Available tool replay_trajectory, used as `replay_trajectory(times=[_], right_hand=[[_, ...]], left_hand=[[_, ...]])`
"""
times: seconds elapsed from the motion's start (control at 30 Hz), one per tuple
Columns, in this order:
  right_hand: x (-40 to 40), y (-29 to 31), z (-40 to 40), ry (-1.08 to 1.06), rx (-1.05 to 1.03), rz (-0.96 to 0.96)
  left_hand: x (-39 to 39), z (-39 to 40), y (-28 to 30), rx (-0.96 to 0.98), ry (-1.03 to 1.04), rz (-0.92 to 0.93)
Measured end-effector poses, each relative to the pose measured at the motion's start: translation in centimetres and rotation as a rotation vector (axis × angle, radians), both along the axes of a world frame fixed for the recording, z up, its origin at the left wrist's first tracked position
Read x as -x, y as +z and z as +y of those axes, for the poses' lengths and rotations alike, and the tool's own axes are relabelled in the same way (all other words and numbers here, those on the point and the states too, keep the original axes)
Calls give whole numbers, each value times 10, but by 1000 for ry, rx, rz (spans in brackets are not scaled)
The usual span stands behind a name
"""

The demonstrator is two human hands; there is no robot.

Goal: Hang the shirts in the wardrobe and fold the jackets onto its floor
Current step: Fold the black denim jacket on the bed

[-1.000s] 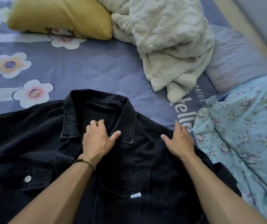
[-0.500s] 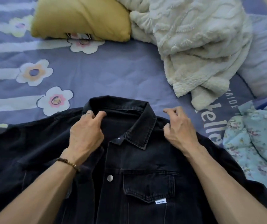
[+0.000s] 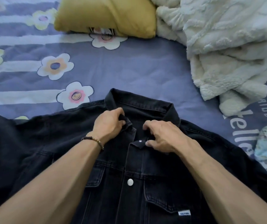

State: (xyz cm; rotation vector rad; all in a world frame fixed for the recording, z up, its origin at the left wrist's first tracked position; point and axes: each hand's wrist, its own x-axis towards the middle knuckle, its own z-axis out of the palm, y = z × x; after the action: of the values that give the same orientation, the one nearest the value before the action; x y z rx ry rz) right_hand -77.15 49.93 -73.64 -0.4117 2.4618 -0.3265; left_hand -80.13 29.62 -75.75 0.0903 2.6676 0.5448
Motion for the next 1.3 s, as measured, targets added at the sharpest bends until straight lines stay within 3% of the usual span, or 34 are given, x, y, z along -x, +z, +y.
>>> replay_trajectory(times=[0.2,0.23,0.3,0.33,0.37,0.43,0.5,0.6,0.7,0.83,0.93,1.0,1.03,1.1,1.2,1.3], right_hand=[[-4,-15,-9,-279,261,160],[-3,-13,-6,-385,306,264],[5,-11,8,-671,300,495],[14,-10,19,-806,237,492],[24,-9,29,-923,212,368],[37,-7,40,-1061,285,-19],[45,-6,45,-1041,350,-223],[55,-16,47,-1040,441,-29],[54,-31,39,-1023,395,200],[44,-35,36,-1081,483,121],[33,-23,44,-1130,581,126],[11,-13,60,-1024,312,171],[-5,-13,75,-964,122,196],[-35,-11,102,-922,-92,143],[-55,-14,134,-891,-170,29],[-53,-18,153,-930,-79,202]], left_hand=[[-4,-10,2,-261,138,41],[-2,-13,4,-240,188,115],[7,-26,7,-12,271,255],[13,-34,6,83,296,236],[19,-40,4,111,302,169],[32,-48,2,-5,304,14],[42,-48,4,-161,331,-68],[50,-46,5,-230,413,71],[46,-43,-9,-196,411,180],[37,-26,-8,-241,356,131],[5,-5,4,-112,238,346],[-22,13,4,42,87,533],[-32,22,3,117,42,543],[-43,35,-1,247,42,378],[-58,49,-14,170,79,221],[-77,54,-37,175,-105,222]])
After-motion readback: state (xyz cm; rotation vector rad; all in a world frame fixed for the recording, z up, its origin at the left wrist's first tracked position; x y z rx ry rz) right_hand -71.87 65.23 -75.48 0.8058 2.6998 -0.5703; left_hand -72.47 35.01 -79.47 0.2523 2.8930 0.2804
